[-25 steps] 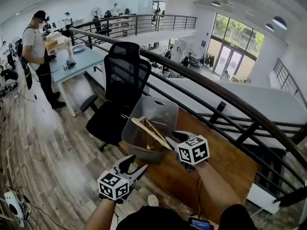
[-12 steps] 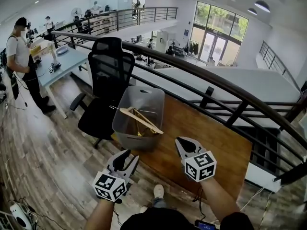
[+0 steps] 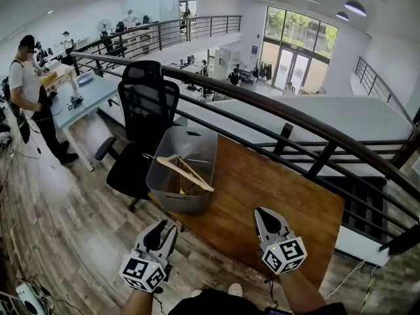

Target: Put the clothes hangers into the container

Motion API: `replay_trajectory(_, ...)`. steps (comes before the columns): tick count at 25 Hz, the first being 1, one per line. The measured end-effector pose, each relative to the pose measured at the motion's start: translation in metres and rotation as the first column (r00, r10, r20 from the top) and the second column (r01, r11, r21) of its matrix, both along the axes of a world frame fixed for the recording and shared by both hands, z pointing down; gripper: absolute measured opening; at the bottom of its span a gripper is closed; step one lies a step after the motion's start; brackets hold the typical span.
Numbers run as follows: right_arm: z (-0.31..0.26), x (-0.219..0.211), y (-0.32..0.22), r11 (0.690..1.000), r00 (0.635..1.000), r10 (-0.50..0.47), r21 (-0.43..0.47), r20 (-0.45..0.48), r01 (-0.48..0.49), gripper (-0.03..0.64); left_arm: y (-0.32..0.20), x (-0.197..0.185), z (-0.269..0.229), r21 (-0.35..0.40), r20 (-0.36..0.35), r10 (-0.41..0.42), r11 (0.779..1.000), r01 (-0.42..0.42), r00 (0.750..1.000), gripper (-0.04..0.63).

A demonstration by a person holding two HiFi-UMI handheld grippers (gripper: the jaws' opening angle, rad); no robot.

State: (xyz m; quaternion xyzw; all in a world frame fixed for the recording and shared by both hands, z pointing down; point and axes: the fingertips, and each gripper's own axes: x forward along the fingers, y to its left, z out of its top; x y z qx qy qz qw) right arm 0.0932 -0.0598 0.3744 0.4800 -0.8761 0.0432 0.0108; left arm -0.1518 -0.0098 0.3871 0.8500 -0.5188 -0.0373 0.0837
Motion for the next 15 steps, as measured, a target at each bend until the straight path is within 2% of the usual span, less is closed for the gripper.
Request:
replay_trajectory(2,0.006,0.014,0.004,1.0,1.0,-0.001,-0.019,0.028,0.002,-0.008,0.005,0.004,-0.002,0.003,-0.016,-0.024,1.0,0.024,1.0,0.137)
replay_trajectory(6,0.017,0.032,0.015,1.0,1.0,-0.028,-0.012,0.011,0.028,-0.008,0.006,0.019,-0.005,0.012,-0.032,-0.06,0.998,0.06,0.998,0.137)
replay_trajectory(12,0.028,0.038,0.018,0.998,0.998,-0.063,-0.009,-0.014,0.063,-0.009,0.001,0.038,-0.005,0.007,-0.076,-0.082,0.997,0.083,0.994,0.137)
replay_trajectory(15,0.029,0.038,0.015,0.997,0.997,-0.079,0.002,-0.021,0.079,-0.009,-0.003,0.046,-0.004,0.014,-0.065,-0.083,0.996,0.084,0.994,0.135)
